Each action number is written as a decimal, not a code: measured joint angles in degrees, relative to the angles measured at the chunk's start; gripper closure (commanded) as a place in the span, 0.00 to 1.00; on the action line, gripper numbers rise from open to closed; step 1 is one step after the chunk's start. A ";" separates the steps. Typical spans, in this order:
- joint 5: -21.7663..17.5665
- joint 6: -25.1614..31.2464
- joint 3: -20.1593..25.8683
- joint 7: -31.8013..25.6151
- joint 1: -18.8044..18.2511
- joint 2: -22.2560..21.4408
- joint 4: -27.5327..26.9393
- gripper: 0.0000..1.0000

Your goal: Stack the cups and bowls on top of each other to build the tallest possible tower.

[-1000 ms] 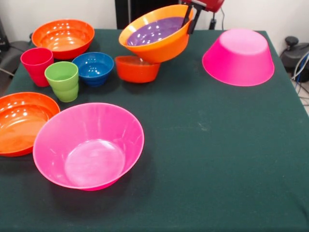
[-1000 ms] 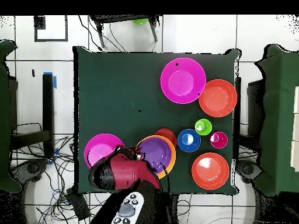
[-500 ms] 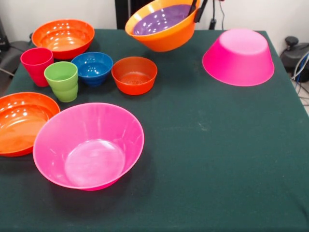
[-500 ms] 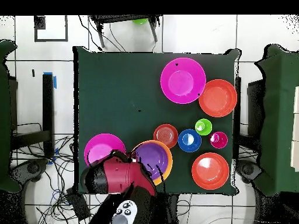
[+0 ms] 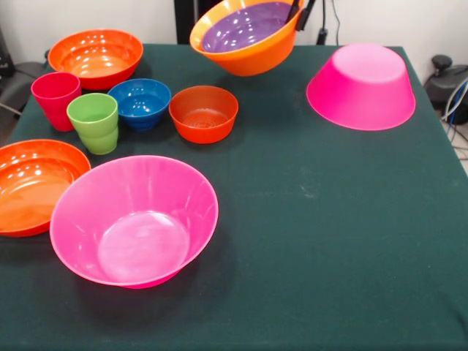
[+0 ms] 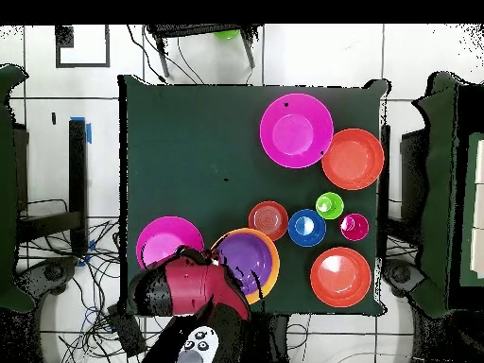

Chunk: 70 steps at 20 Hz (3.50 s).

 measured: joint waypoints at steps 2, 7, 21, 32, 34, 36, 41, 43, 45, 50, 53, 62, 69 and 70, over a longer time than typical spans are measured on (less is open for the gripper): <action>0.00 -0.58 -0.11 0.00 -0.01 0.75 0.21 1.00; 0.01 -3.98 -0.33 0.00 0.03 3.69 1.61 1.00; 0.06 -10.54 -0.87 0.00 1.86 9.63 3.76 1.00; 0.06 -15.16 -1.55 0.02 4.40 9.35 4.34 0.00; 0.05 -15.16 -1.46 0.02 4.15 8.77 4.55 0.00; 0.06 -15.16 -1.27 0.02 3.59 7.72 4.89 0.00; 0.52 -14.51 -1.17 0.02 3.31 4.55 5.41 0.00; 0.86 -14.07 -1.05 0.02 3.34 3.70 5.45 0.00; 1.45 -13.52 -0.70 0.02 3.35 2.70 5.46 0.00; 4.04 -13.22 1.51 0.02 3.35 1.51 5.56 0.00; 5.83 -13.23 3.33 0.07 3.47 2.11 5.65 0.00; 10.28 -13.24 8.21 0.57 4.70 5.32 6.07 0.00; 12.03 -13.28 10.73 0.58 3.89 6.17 7.29 0.00; 12.25 -13.28 10.84 0.58 3.81 6.14 7.44 0.00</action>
